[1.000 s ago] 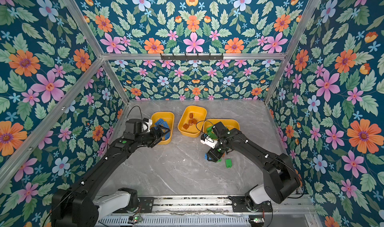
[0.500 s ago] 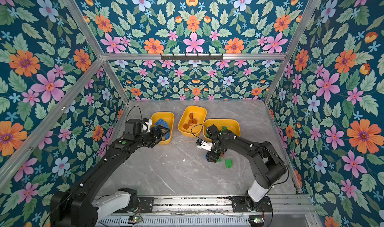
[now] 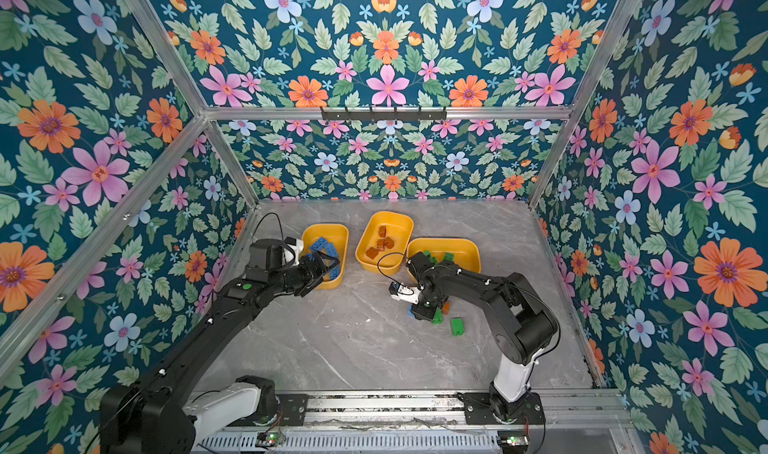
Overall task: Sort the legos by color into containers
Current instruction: 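Lower the right gripper to the pile and grasp the blue brick, then reach the right gripper across to the blue bin and release the brick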
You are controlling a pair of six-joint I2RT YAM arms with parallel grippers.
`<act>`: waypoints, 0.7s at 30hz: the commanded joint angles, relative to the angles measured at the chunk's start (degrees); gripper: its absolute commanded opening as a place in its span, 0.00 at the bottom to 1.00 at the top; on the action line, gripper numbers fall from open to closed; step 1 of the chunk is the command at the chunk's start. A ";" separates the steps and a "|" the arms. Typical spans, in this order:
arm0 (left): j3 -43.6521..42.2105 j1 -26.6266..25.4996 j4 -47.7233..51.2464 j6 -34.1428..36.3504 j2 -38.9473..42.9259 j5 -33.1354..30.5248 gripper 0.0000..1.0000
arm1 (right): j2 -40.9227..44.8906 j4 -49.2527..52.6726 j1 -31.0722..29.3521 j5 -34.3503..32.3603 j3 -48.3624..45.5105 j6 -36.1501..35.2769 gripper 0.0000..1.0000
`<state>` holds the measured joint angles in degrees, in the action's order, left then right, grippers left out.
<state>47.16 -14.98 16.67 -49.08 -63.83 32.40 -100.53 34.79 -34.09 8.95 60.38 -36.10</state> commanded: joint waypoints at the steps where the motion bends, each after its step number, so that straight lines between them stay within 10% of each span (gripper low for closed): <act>1: 0.04 0.13 0.54 0.74 0.46 -0.56 0.95 | 0.91 0.70 -0.10 0.07 0.82 0.28 0.21; 21: 8.33 0.22 16.38 8.88 0.85 -12.38 0.95 | 2.89 -10.87 -5.88 19.75 18.89 24.82 0.14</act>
<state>54.02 -14.83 28.49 -43.05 -62.98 24.51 -95.26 31.05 -39.70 24.38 76.93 -19.00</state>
